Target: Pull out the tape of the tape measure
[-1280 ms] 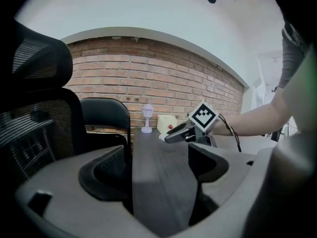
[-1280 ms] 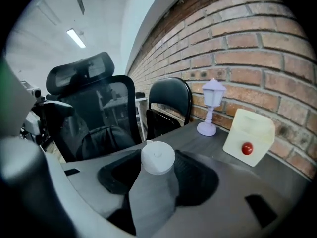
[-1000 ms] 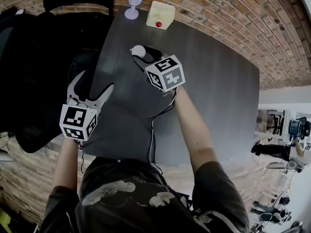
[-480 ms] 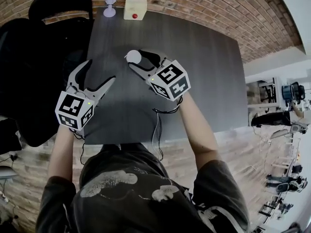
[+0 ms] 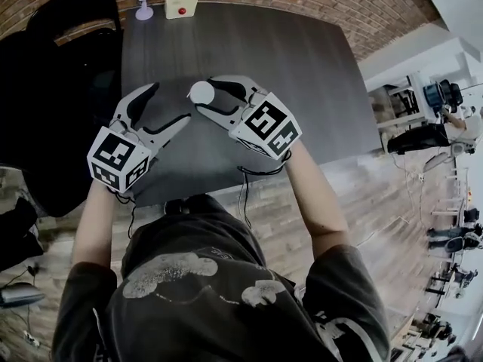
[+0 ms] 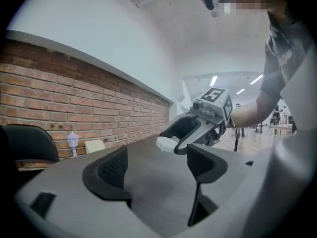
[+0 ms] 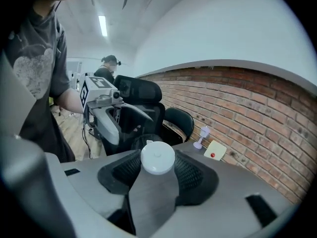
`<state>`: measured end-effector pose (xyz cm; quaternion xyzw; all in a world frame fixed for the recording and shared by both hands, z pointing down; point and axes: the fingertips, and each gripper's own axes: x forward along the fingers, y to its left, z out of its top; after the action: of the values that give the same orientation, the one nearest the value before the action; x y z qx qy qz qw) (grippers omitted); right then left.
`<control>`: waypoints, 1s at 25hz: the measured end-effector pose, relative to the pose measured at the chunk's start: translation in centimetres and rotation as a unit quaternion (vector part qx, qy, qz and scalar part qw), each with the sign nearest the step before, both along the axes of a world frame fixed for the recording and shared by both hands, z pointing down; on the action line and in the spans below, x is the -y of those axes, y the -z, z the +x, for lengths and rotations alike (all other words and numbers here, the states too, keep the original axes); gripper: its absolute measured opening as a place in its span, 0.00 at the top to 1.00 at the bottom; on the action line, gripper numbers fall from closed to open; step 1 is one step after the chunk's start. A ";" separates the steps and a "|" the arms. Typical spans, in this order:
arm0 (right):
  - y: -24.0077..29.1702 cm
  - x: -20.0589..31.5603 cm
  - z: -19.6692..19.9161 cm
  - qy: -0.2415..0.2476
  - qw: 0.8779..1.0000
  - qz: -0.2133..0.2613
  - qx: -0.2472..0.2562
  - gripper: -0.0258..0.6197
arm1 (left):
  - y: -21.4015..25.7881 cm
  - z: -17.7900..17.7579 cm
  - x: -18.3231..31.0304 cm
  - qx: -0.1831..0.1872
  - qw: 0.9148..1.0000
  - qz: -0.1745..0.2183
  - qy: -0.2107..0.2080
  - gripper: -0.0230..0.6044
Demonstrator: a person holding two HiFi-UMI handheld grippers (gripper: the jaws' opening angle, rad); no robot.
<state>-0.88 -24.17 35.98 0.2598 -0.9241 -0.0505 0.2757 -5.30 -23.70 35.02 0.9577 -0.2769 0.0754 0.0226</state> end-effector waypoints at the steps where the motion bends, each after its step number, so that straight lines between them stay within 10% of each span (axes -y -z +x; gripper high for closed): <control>1: 0.0 -0.7 0.1 0.001 1.000 0.002 -0.005 0.60 | 0.0 0.3 -0.5 0.001 1.000 0.003 -0.008 0.38; 3: -0.3 -2.2 0.3 0.004 1.000 0.002 -0.017 0.60 | 0.2 0.9 -1.3 -0.001 1.000 0.009 -0.016 0.58; 11: -0.3 -4.6 1.8 0.006 1.000 -0.007 -0.028 0.60 | -0.8 3.6 -4.5 0.020 0.997 0.010 -0.070 0.60; 25: -0.5 -7.2 5.1 0.047 0.998 -0.019 -0.024 0.60 | -1.4 8.0 -6.8 0.030 0.999 0.020 -0.037 0.80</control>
<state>4.24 -17.01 36.43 0.2096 -0.9292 -0.0524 0.2998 2.72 -16.86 36.42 0.9647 -0.2434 0.0999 -0.0076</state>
